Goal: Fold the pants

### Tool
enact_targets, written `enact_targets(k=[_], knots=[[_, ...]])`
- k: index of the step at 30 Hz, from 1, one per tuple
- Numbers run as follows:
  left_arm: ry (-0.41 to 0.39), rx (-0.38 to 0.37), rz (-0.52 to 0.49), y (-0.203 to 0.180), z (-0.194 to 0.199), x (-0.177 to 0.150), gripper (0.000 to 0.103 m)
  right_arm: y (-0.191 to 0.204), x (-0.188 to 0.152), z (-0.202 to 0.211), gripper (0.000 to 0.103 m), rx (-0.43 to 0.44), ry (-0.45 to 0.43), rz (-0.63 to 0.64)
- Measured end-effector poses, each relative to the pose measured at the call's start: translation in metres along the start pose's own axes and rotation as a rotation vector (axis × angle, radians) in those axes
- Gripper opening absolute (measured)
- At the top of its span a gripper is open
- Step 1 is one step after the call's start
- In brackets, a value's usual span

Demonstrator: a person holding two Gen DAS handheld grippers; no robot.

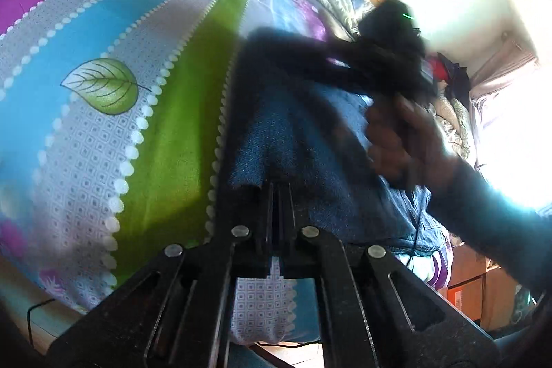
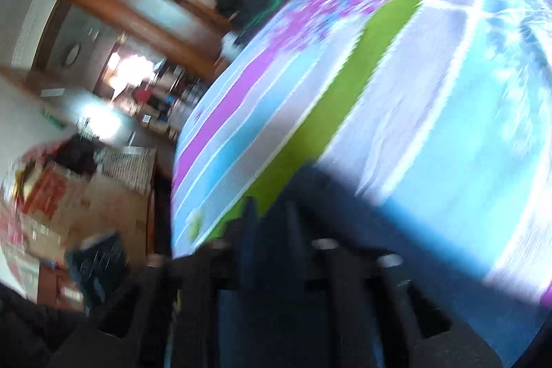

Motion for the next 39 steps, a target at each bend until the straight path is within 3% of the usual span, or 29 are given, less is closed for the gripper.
enact_targets(k=[2, 3, 5, 8, 9, 10, 11, 13, 15, 18, 20, 22, 24, 28, 39], knots=[[0.002, -0.011, 0.005, 0.001, 0.002, 0.000, 0.003, -0.024, 0.009, 0.011, 0.020, -0.145, -0.053, -0.055], [0.003, -0.018, 0.011, 0.003, 0.005, -0.001, 0.003, -0.032, 0.014, 0.018, 0.023, -0.176, -0.078, -0.084], [-0.005, -0.026, 0.018, 0.005, 0.011, -0.003, 0.003, -0.022, 0.014, 0.030, 0.024, -0.131, -0.114, -0.097], [-0.039, -0.037, 0.028, 0.009, 0.024, -0.005, 0.003, 0.033, -0.012, 0.032, 0.033, 0.036, -0.113, -0.024], [-0.058, -0.031, 0.040, 0.013, 0.030, -0.005, 0.010, 0.048, -0.025, 0.026, 0.033, 0.075, -0.081, 0.004], [-0.079, -0.004, 0.060, 0.019, 0.036, -0.005, 0.033, 0.064, -0.048, 0.015, 0.033, 0.097, -0.017, 0.033], [-0.100, 0.028, 0.087, 0.029, 0.043, -0.005, 0.043, 0.071, -0.068, 0.003, 0.033, 0.092, 0.042, 0.043], [-0.129, 0.023, 0.140, 0.040, 0.055, -0.005, 0.044, 0.079, -0.111, -0.006, 0.032, 0.067, 0.102, 0.048], [-0.152, 0.034, 0.173, 0.049, 0.068, -0.007, 0.044, 0.081, -0.130, 0.016, 0.033, 0.064, 0.043, 0.018], [-0.157, 0.031, 0.203, 0.056, 0.080, -0.011, 0.044, 0.077, -0.175, 0.061, 0.032, 0.009, 0.034, -0.019], [-0.124, -0.013, 0.227, 0.058, 0.077, -0.018, 0.044, 0.070, -0.199, 0.098, 0.032, -0.062, 0.001, -0.051], [-0.055, -0.088, 0.252, 0.055, 0.066, -0.027, 0.044, 0.070, -0.214, 0.128, 0.038, -0.129, -0.039, -0.093], [-0.023, -0.143, 0.260, 0.048, 0.055, -0.031, 0.044, 0.073, -0.222, 0.152, 0.044, -0.187, -0.074, -0.117], [-0.025, -0.241, 0.336, 0.044, 0.041, -0.040, 0.044, 0.097, -0.240, 0.183, 0.044, -0.226, -0.143, -0.142], [-0.074, -0.286, 0.402, 0.037, 0.029, -0.025, 0.050, 0.116, -0.242, 0.206, 0.044, -0.214, -0.173, -0.148]])
Point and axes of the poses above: each gripper's, at about its wrist camera, not at the fingertips, and z roughly against the way its jaws point, y to its left, x to its top, the point moved 3 cm from there along -z, roughly the way its jaws point, and after that the axes turned 7 degrees about z, right-handed, at the moved point
